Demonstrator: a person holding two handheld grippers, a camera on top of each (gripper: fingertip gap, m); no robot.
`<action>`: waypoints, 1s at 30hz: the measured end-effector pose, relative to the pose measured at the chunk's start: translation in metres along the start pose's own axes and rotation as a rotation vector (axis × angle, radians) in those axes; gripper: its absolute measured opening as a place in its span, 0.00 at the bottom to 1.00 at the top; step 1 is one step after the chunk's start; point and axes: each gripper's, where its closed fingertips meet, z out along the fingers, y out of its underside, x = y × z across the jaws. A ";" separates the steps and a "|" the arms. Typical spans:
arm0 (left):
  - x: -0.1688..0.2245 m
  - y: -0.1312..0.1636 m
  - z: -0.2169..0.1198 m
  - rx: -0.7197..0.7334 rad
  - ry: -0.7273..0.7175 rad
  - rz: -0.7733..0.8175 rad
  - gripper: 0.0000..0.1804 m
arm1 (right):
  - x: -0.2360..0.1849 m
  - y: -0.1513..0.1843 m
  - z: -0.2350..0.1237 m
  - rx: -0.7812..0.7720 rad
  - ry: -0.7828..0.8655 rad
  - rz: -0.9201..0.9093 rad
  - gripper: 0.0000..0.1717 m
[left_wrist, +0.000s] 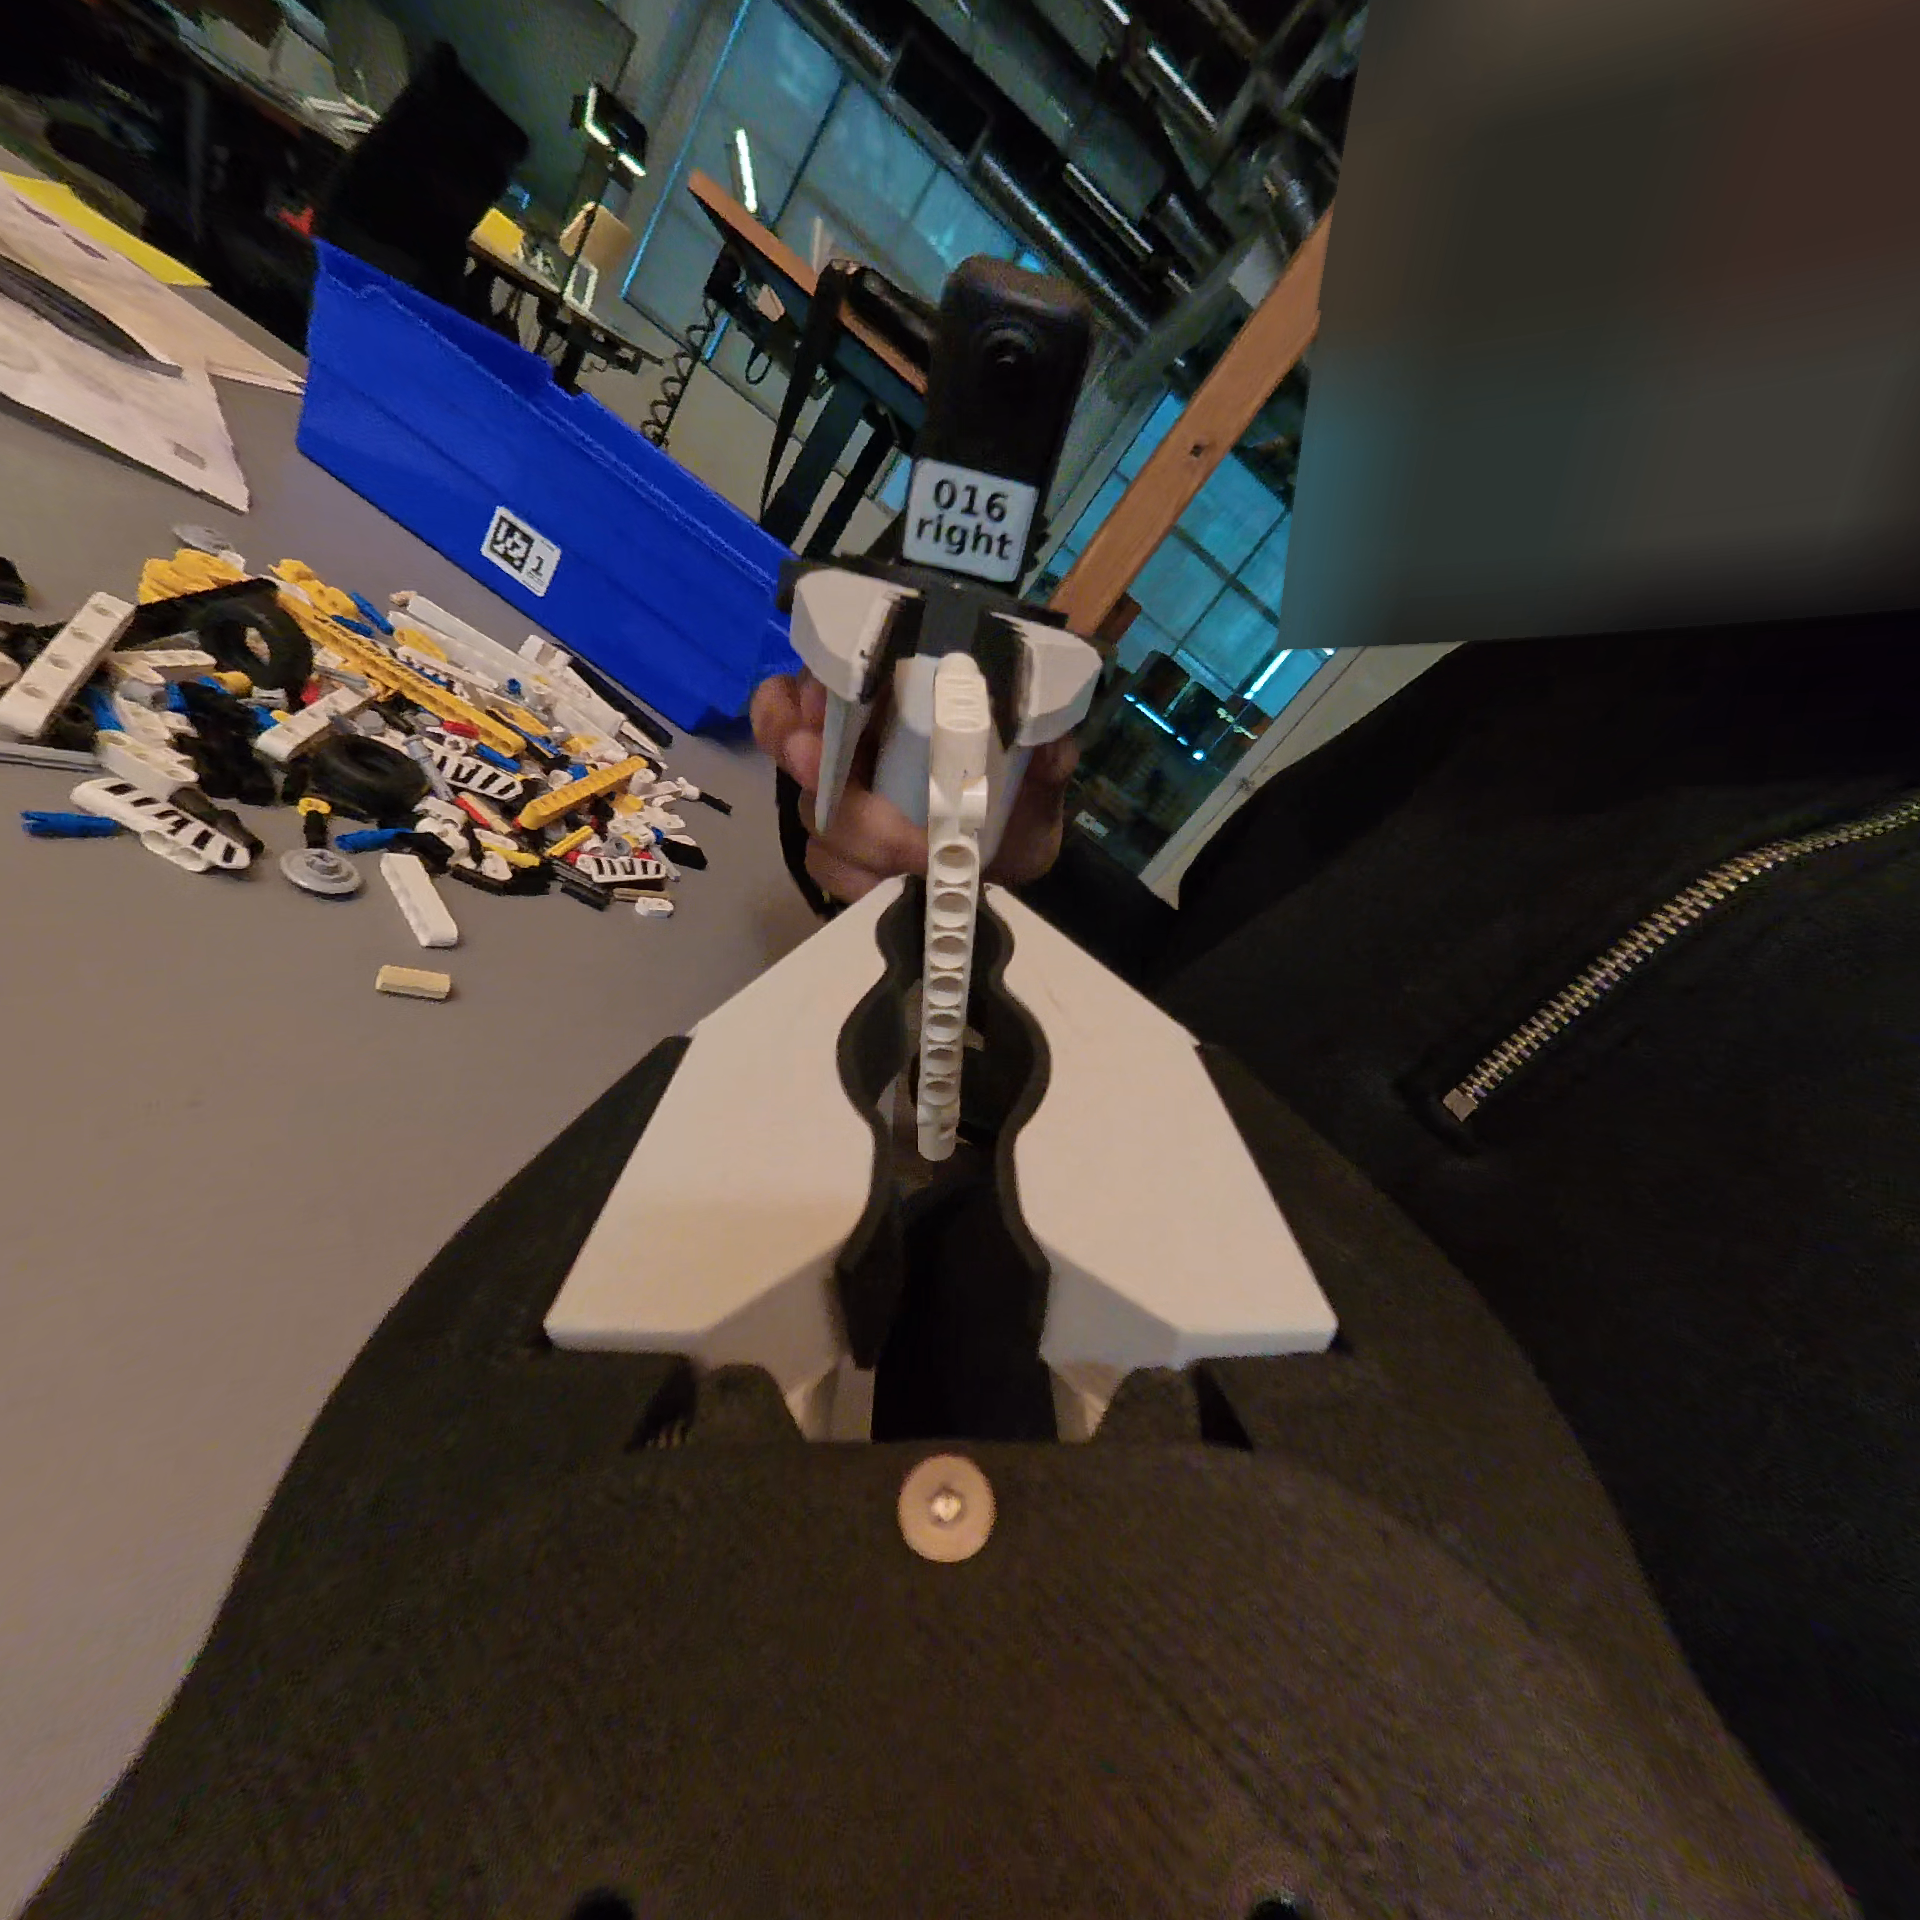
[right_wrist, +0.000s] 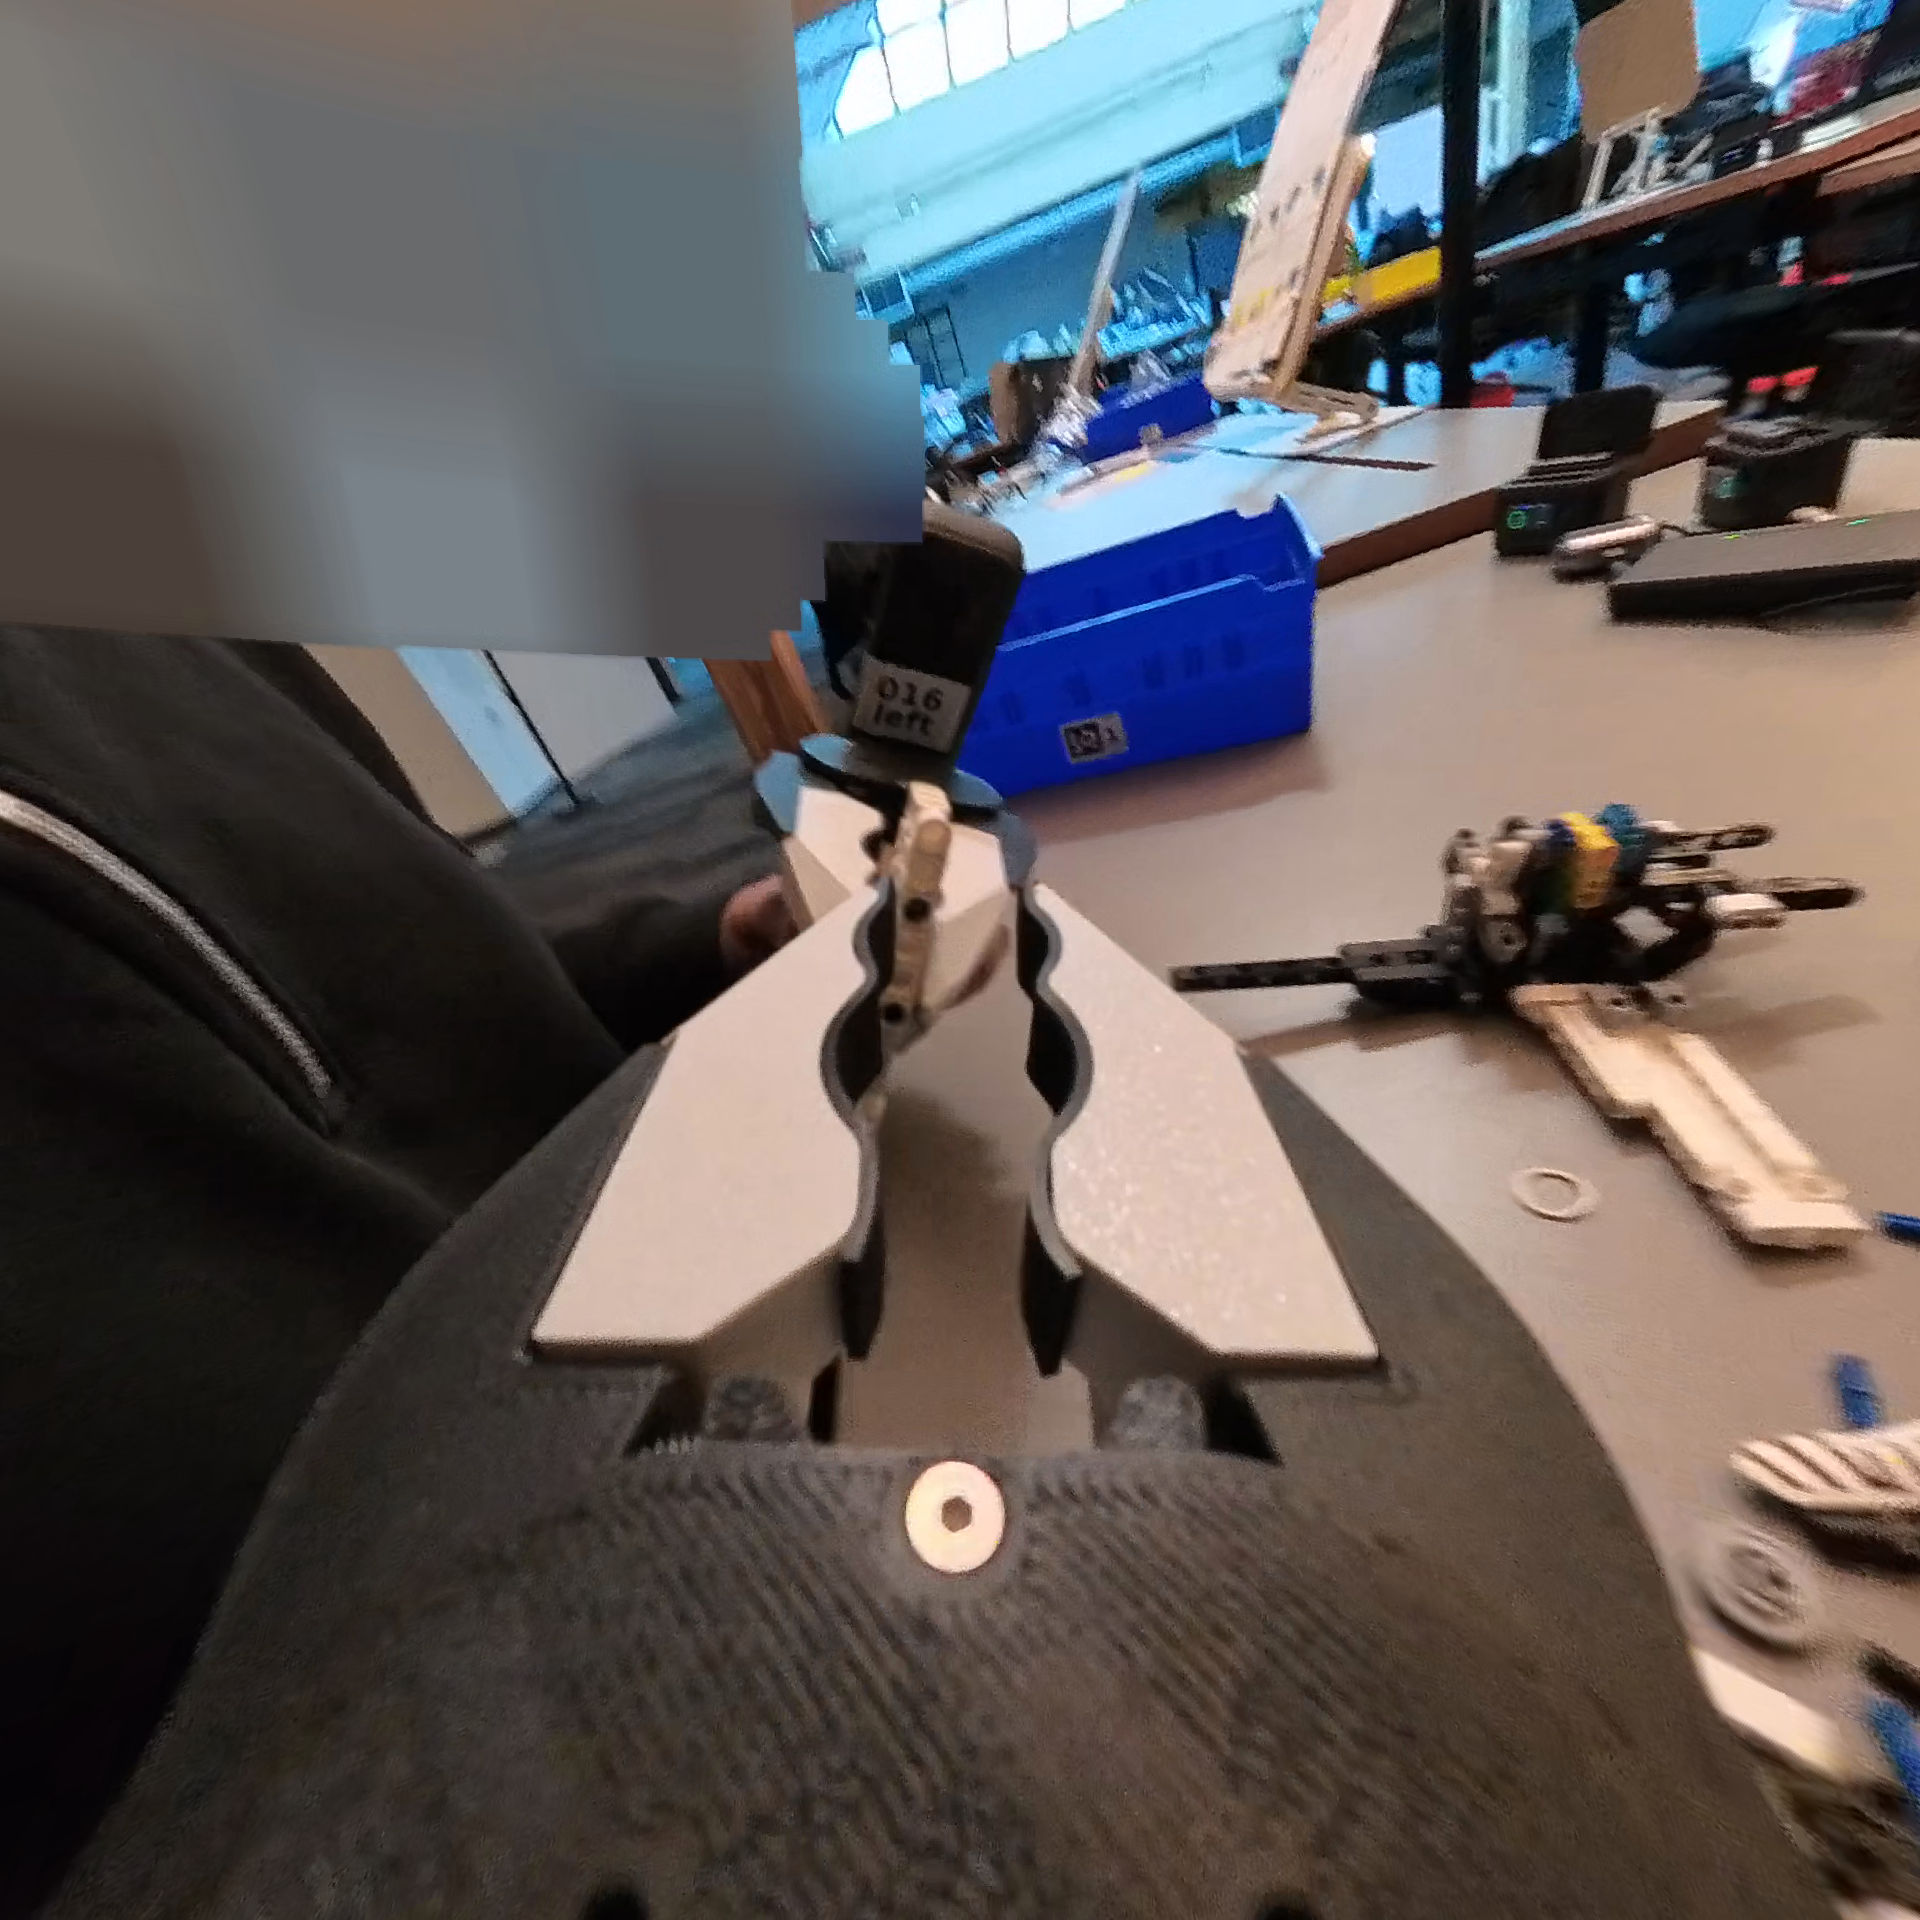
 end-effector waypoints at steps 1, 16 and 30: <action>0.001 0.001 0.002 0.003 0.013 -0.004 0.02 | -0.004 0.000 0.004 0.031 -0.026 0.035 0.13; -0.011 -0.018 -0.002 0.133 -0.028 -0.046 0.02 | 0.002 0.012 0.010 0.041 -0.026 0.196 0.03; -0.031 -0.030 -0.001 0.335 -0.138 -0.239 0.03 | 0.028 0.005 0.003 0.234 -0.006 0.492 0.03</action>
